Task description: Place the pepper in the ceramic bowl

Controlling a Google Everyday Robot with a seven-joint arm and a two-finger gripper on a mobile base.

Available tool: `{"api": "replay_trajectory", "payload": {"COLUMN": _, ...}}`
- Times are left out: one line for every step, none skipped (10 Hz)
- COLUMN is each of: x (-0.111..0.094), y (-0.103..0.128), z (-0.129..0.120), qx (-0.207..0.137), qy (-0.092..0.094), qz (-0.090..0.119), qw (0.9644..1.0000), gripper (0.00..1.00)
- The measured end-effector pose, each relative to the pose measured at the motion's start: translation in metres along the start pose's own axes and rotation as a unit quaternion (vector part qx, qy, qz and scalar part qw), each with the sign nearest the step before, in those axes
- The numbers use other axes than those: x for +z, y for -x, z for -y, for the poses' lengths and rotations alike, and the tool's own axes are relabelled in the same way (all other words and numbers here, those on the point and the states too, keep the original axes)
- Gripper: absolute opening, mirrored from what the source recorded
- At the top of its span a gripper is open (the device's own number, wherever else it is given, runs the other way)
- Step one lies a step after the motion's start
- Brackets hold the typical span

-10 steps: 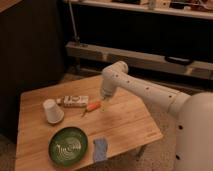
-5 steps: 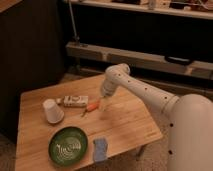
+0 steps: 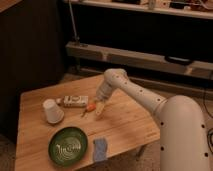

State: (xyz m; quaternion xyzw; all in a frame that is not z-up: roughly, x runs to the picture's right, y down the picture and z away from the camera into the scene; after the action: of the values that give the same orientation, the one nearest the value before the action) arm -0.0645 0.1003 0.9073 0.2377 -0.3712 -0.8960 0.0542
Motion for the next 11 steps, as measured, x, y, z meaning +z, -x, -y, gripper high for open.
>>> {"api": "replay_trajectory", "payload": {"x": 0.007, "y": -0.003, "z": 0.003, "qx": -0.003, "qy": -0.007, "qz": -0.002, "qw": 1.0, "gripper": 0.8}}
{"api": "replay_trajectory", "payload": {"x": 0.012, "y": -0.005, "z": 0.005, "qx": -0.006, "qy": -0.012, "qz": -0.004, "qw": 0.9999, "gripper": 0.8}}
{"api": "replay_trajectory", "payload": {"x": 0.016, "y": -0.008, "z": 0.007, "qx": -0.009, "qy": -0.016, "qz": -0.004, "qw": 0.9998, "gripper": 0.75}}
{"api": "replay_trajectory", "payload": {"x": 0.022, "y": -0.011, "z": 0.009, "qx": -0.012, "qy": -0.021, "qz": -0.005, "qw": 0.9997, "gripper": 0.64}}
{"api": "replay_trajectory", "payload": {"x": 0.024, "y": -0.013, "z": 0.01, "qx": -0.012, "qy": -0.023, "qz": -0.007, "qw": 0.9996, "gripper": 0.56}}
{"api": "replay_trajectory", "payload": {"x": 0.027, "y": -0.015, "z": 0.01, "qx": -0.012, "qy": -0.025, "qz": -0.012, "qw": 0.9995, "gripper": 0.44}}
{"api": "replay_trajectory", "payload": {"x": 0.028, "y": -0.017, "z": 0.011, "qx": -0.012, "qy": -0.03, "qz": -0.014, "qw": 0.9994, "gripper": 0.34}}
{"api": "replay_trajectory", "payload": {"x": 0.029, "y": -0.02, "z": 0.013, "qx": -0.014, "qy": -0.035, "qz": -0.014, "qw": 0.9992, "gripper": 0.24}}
{"api": "replay_trajectory", "payload": {"x": 0.026, "y": -0.024, "z": 0.016, "qx": -0.018, "qy": -0.043, "qz": -0.011, "qw": 0.9989, "gripper": 0.14}}
{"api": "replay_trajectory", "payload": {"x": 0.016, "y": -0.033, "z": 0.016, "qx": -0.022, "qy": -0.042, "qz": -0.009, "qw": 0.9988, "gripper": 0.05}}
{"api": "replay_trajectory", "payload": {"x": 0.001, "y": -0.044, "z": 0.019, "qx": -0.025, "qy": -0.046, "qz": 0.01, "qw": 0.9986, "gripper": 0.0}}
